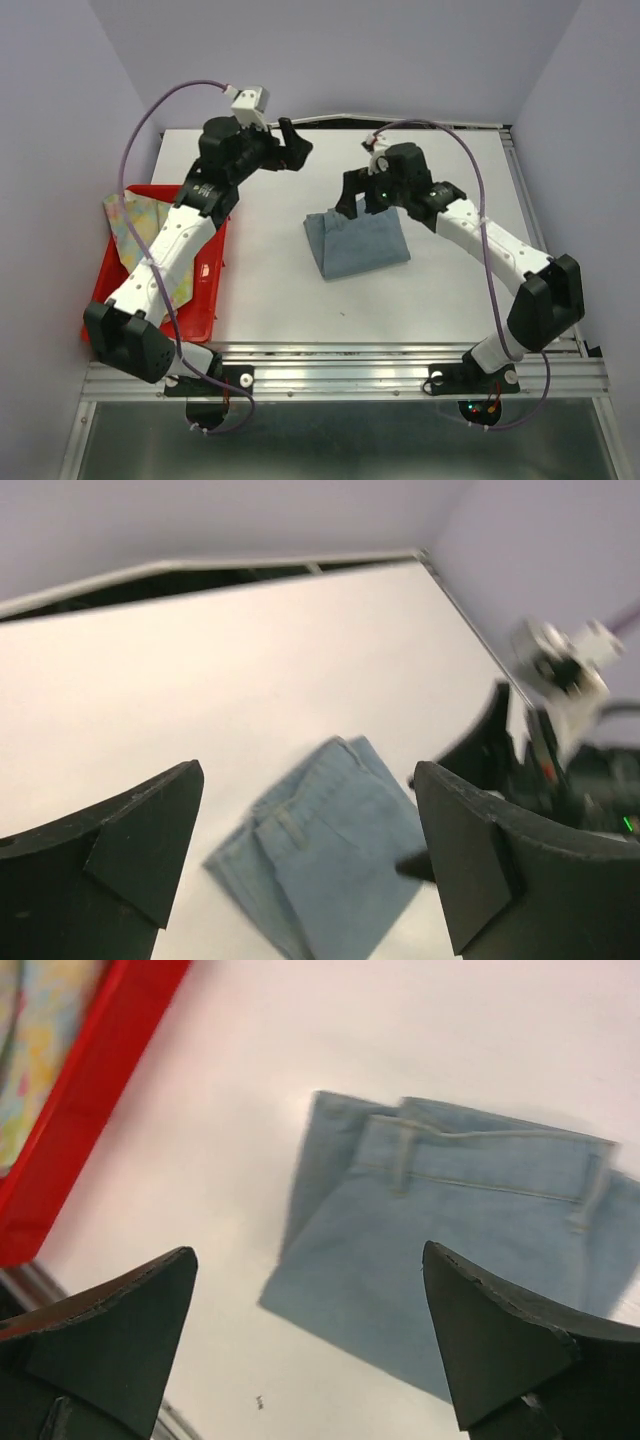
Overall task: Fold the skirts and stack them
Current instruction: Fold the skirt, then neatly place the folded skirt to the corner
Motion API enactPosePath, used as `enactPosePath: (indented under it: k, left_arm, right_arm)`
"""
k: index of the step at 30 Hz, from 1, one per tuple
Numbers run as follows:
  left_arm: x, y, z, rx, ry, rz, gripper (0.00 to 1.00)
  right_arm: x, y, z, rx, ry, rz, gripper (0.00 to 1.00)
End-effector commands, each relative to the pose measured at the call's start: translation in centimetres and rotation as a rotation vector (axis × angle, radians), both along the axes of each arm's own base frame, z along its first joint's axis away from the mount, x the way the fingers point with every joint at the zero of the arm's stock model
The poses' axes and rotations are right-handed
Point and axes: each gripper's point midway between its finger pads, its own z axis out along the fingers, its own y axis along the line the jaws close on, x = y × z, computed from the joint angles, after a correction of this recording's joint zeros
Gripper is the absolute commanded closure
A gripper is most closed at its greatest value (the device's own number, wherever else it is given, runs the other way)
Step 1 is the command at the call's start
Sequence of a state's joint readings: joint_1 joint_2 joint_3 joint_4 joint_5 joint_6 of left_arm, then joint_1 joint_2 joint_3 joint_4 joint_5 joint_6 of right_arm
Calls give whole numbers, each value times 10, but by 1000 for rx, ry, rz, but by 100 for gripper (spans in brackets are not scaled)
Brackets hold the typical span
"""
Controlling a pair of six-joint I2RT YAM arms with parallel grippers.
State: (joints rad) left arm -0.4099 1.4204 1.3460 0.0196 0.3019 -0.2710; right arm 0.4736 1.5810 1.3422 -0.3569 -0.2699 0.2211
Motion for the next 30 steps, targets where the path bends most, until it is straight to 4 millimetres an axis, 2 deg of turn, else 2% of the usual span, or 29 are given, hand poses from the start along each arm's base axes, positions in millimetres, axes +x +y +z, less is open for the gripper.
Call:
enactPosePath:
  k: [1, 3, 4, 5, 6, 7, 8, 9, 10, 13, 14, 16, 17, 18, 19, 21, 22, 24, 25, 26, 28, 29, 30]
  left_arm:
    - [1, 76, -23, 181, 75, 232, 2]
    - [-2, 89, -21, 177, 74, 256, 2]
    - [-2, 97, -20, 176, 70, 272, 2]
    - [-9, 99, -22, 161, 75, 270, 2]
    - [-12, 99, -24, 149, 76, 259, 1]
    - [-15, 98, -21, 134, 61, 250, 1]
    - [-18, 95, -32, 127, 86, 236, 1]
    - [-19, 94, -34, 123, 93, 230, 1]
    - [-18, 93, -39, 126, 106, 223, 2]
    - [-14, 92, -44, 127, 122, 224, 2]
    - [-13, 92, -43, 126, 119, 224, 2]
    - [-10, 91, -46, 127, 129, 224, 2]
    - [-10, 90, -45, 127, 127, 221, 2]
    - [-8, 90, -46, 130, 128, 223, 1]
    - [-7, 90, -50, 133, 138, 225, 2]
    - [-5, 89, -51, 135, 142, 223, 2]
    - [-4, 90, -51, 138, 144, 225, 2]
    - [-2, 91, -52, 150, 142, 221, 2]
    - [-2, 91, -53, 158, 145, 224, 1]
    - [0, 92, -55, 168, 146, 224, 2]
    - [4, 91, -56, 185, 147, 214, 2]
    - [6, 91, -52, 199, 130, 200, 2]
    - [8, 90, -53, 211, 129, 193, 1]
  right_arm:
    - [-16, 2, -32, -223, -67, -58, 0]
    - [-20, 0, -51, -291, -50, -46, 0]
    - [-16, -4, -68, -341, -20, -69, 0]
    - [-22, -4, -89, -379, 44, -66, 0]
    - [-22, -6, -89, -379, 53, -82, 0]
    - [-21, -8, -103, -406, 78, -97, 0]
    - [-25, -6, -112, -419, 99, -100, 0]
    - [-27, -6, -118, -446, 103, -110, 0]
    - [-27, -8, -132, -477, 131, -115, 0]
    - [-29, -15, -157, -525, 180, -150, 0]
    - [-30, -19, -173, -557, 205, -157, 0]
    - [-25, -27, -187, -599, 220, -194, 1]
    - [-15, -41, -199, -609, 256, -241, 2]
    - [-15, -39, -204, -613, 273, -232, 2]
    - [-4, -56, -209, -601, 311, -269, 2]
    - [12, -77, -216, -612, 329, -308, 3]
    - [29, -100, -218, -618, 336, -341, 3]
    - [44, -126, -221, -631, 339, -350, 3]
    - [52, -139, -220, -624, 343, -363, 2]
    - [64, -162, -217, -593, 354, -392, 1]
    - [75, -180, -216, -587, 345, -346, 0]
    - [87, -202, -211, -599, 323, -344, 0]
    - [93, -211, -209, -619, 302, -300, 0]
